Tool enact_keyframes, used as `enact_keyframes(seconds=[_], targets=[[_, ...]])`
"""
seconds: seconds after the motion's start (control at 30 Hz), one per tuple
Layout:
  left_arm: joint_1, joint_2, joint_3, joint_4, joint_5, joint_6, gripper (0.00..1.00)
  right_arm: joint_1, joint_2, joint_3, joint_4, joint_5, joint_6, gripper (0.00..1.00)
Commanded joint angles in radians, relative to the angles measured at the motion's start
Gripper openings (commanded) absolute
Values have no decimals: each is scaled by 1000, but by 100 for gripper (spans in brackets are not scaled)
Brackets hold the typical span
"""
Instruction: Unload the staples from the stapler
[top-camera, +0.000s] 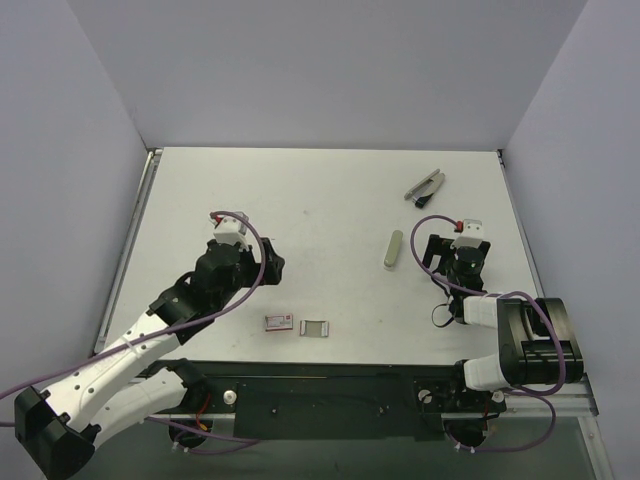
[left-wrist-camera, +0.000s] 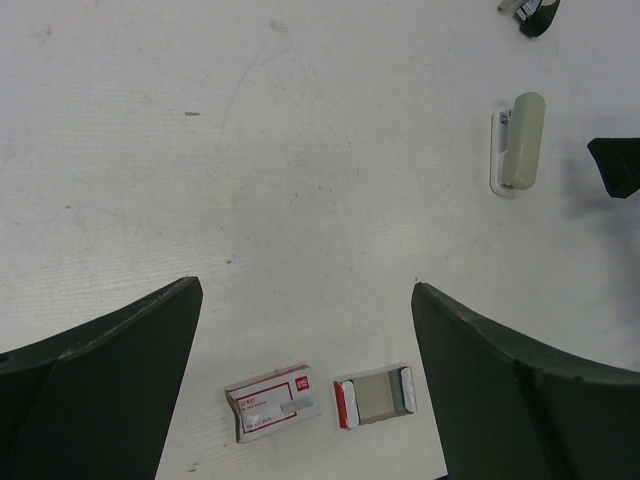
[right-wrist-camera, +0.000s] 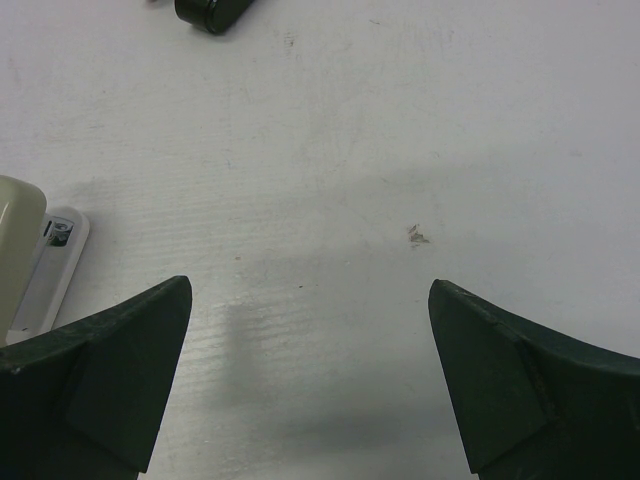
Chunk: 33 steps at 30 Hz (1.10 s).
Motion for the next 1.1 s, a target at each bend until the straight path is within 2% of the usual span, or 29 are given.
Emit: enact_keyframes(seconds=[0.0,0.37,0.43,0.47,0.57,0.6,0.63,0.7,0.8,0.9,0.97,1.07], targets=[[-2,-24,0,30,-21,-38,97,-5,-7,0,53,-14,-6,100],[-5,-29,-11,40,2,-34,97,-7,-8,2,50,-17,-6,100],[-5,-20,-12,47,14,-34,97,8,-45,13,0,58,10,100],[-5,-15,-11,52,20,-36,97,27,-67,55,-75,134,4,100],[-5,9,2,50,37,-33,97,60,-122,241,-477,188,5,100],[-5,15,6,47,39,-31,97,67,-122,337,-558,202,49,100],[-4,18,9,44,37,-30,97,73,-116,400,-739,221,80,100],[-4,20,12,40,25,-30,97,89,-88,590,-941,219,161,100],[-4,23,22,26,5,-25,97,174,-97,655,-1003,233,120,100],[-4,34,40,-6,-22,-22,97,249,-152,709,-1074,386,195,100],[-4,45,54,-26,-41,-21,97,257,-174,762,-1155,365,293,100],[-2,55,65,-31,-55,-24,97,254,-211,757,-1177,302,364,100]])
